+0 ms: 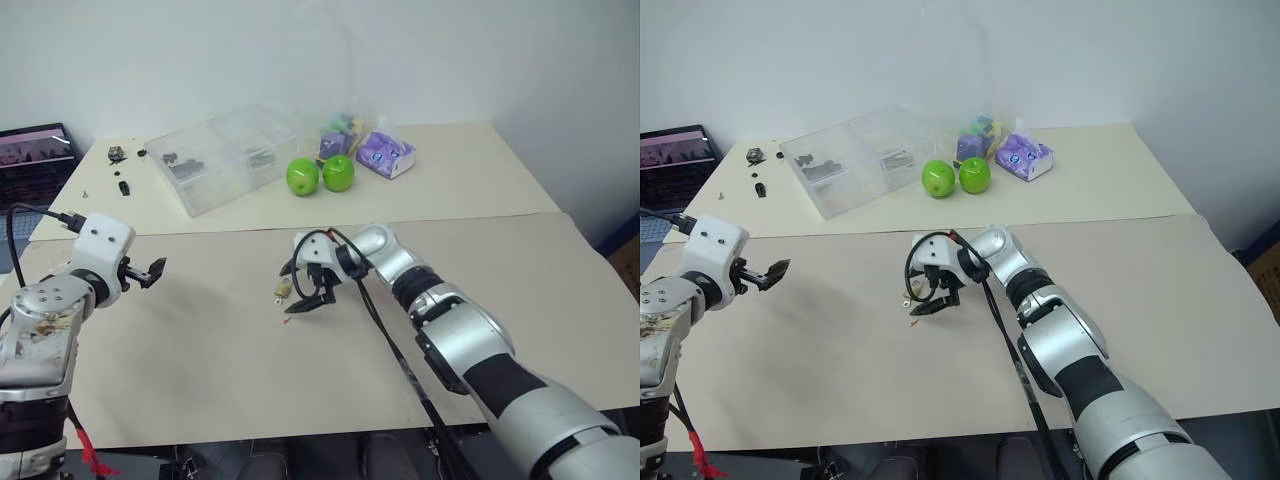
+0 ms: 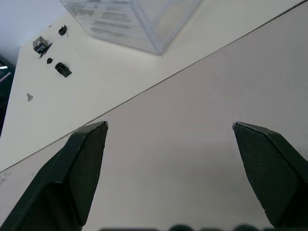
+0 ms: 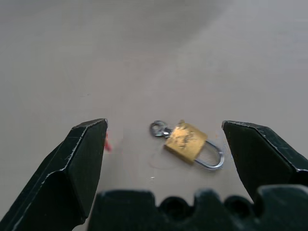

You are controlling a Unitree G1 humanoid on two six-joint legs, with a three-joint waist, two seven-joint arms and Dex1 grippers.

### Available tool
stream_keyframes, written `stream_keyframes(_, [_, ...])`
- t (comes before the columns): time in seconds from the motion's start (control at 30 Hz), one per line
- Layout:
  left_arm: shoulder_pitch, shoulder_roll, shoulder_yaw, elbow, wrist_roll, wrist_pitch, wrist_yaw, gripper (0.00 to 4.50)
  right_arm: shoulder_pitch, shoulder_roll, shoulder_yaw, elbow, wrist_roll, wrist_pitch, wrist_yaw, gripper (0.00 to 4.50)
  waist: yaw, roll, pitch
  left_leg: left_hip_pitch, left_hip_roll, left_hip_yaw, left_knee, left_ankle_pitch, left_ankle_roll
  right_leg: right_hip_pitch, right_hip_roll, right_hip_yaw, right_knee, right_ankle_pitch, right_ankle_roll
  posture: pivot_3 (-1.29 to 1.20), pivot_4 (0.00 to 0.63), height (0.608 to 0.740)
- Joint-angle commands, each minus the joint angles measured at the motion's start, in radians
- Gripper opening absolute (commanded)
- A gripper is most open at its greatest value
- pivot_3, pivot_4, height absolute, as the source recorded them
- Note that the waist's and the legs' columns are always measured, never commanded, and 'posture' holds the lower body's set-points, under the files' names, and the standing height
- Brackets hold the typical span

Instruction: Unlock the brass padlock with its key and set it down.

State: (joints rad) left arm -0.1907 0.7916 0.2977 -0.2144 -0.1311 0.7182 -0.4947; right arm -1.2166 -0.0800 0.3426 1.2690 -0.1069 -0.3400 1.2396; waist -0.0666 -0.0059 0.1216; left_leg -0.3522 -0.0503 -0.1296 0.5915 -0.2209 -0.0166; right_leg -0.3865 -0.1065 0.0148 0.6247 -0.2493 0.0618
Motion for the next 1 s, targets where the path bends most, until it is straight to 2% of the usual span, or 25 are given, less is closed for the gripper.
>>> stream_keyframes(0.03, [-0.014,-0.008,0.028,-0.086,-0.071,-0.05,-0.059,4.42,-0.068,-0.008,-0.068,-0.006,0.032,0.032,0.042,4.5,-0.001,0.0,0.0,0.0,0.0,0.0,0.0,0.0,0.0,0.0,0.0,0.0,0.0,0.0,0.0,0.0,0.15,0.74])
stream_keyframes(0.13, [0.012,0.016,-0.021,-0.139,-0.156,-0.092,-0.211,4.42,-0.107,-0.052,-0.125,-0.06,0.1,0.162,0.228,4.5,0.002,0.0,0.0,-0.001,0.0,0.0,0.0,0.0,-0.001,0.0,0.0,0.0,0.0,0.0,0.0,0.0,0.15,0.74])
stream_keyframes(0.2, [0.015,0.03,-0.066,-0.16,-0.234,-0.055,-0.315,4.42,-0.084,-0.118,-0.129,-0.201,0.172,0.291,0.343,4.5,0.005,0.0,0.0,-0.001,0.0,0.0,0.001,-0.001,-0.002,0.0,0.0,0.0,-0.001,0.0,0.0,0.0,0.15,0.74])
stream_keyframes(0.33, [-0.024,0.045,-0.154,-0.157,-0.32,-0.022,-0.444,4.42,0.081,-0.3,-0.033,-0.64,0.338,0.561,0.375,4.5,0.013,-0.001,-0.001,-0.002,0.0,0.001,0.001,-0.001,-0.001,0.001,-0.001,-0.001,-0.001,0.0,0.0,0.0,0.15,0.74])
stream_keyframes(0.4, [-0.105,0.014,-0.222,-0.087,-0.296,-0.01,-0.431,4.42,0.192,-0.395,-0.046,-0.87,0.364,0.693,0.372,4.5,0.023,-0.001,-0.001,-0.002,0.0,0.002,0.001,-0.001,-0.001,0.001,-0.001,-0.002,-0.002,0.0,0.0,0.0,0.15,0.74])
stream_keyframes(0.5, [-0.225,-0.074,-0.32,0.024,-0.243,0.041,-0.343,4.42,0.345,-0.514,-0.088,-1.15,0.4,0.849,0.292,4.5,0.038,-0.001,-0.002,-0.003,0.0,0.006,0.002,-0.001,-0.001,0.002,-0.001,-0.003,-0.003,0.0,0.0,0.0,0.15,0.74])
stream_keyframes(0.63, [-0.325,-0.238,-0.396,0.081,-0.234,0.139,-0.232,4.42,0.499,-0.581,-0.2,-1.402,0.468,1.026,0.134,4.5,0.036,-0.001,-0.003,-0.003,-0.001,0.008,0.009,-0.004,0.004,0.004,0.0,-0.001,-0.003,0.0,0.0,0.0,0.15,0.74])
stream_keyframes(0.8, [-0.38,-0.38,-0.454,0.08,-0.226,0.267,-0.127,4.42,0.623,-0.616,-0.311,-1.585,0.539,1.161,-0.015,4.5,0.03,-0.002,-0.003,-0.005,-0.001,0.01,0.017,-0.009,0.012,0.006,0.0,-0.001,-0.004,0.0,0.0,0.0,0.15,0.74])
stream_keyframes(1.0, [-0.414,-0.421,-0.472,0.082,-0.134,0.323,0.029,4.42,0.711,-0.656,-0.38,-1.657,0.583,1.207,-0.116,4.5,0.033,-0.002,-0.003,0.0,-0.001,0.011,0.017,-0.009,0.013,0.015,0.0,-0.001,-0.014,0.0,0.0,0.0,0.15,0.74])
